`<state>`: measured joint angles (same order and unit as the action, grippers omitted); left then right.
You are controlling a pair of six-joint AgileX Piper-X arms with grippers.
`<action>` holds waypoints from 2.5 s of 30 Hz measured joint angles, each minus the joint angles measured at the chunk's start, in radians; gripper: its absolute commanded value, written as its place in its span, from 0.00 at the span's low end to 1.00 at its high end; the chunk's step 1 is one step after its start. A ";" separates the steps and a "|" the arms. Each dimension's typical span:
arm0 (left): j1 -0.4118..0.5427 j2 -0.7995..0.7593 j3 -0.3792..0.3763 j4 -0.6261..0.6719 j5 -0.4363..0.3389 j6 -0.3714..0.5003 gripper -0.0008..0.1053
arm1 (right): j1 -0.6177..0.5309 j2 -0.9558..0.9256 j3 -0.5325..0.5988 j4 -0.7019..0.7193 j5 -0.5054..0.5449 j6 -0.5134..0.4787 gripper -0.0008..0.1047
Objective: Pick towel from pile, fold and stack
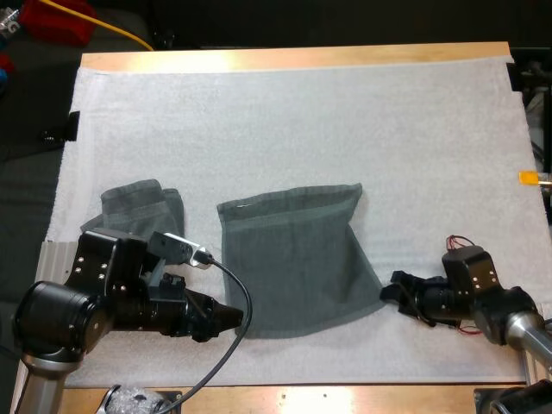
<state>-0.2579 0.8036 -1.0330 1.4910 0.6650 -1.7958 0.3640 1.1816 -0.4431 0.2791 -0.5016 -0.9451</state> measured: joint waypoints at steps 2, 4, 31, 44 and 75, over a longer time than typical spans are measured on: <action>0.000 0.000 0.000 0.000 0.000 0.000 0.58 | 0.000 0.017 0.000 -0.027 -0.015 0.018 0.49; 0.000 0.000 0.000 0.000 0.000 0.000 0.58 | 0.000 0.032 0.000 -0.049 -0.027 0.040 0.49; 0.000 0.000 0.000 0.000 0.000 0.000 0.58 | 0.000 0.101 -0.005 -0.088 -0.079 0.048 0.25; 0.000 0.000 0.000 0.000 0.000 0.000 0.58 | 0.000 0.101 -0.005 -0.080 -0.049 0.048 0.02; 0.000 0.000 0.000 -0.003 0.000 0.045 0.67 | 0.002 -0.125 -0.005 0.273 0.238 -0.239 0.03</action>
<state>-0.2579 0.8036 -1.0329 1.4880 0.6650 -1.7510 0.3658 1.0563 -0.4477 0.5522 -0.2634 -1.1838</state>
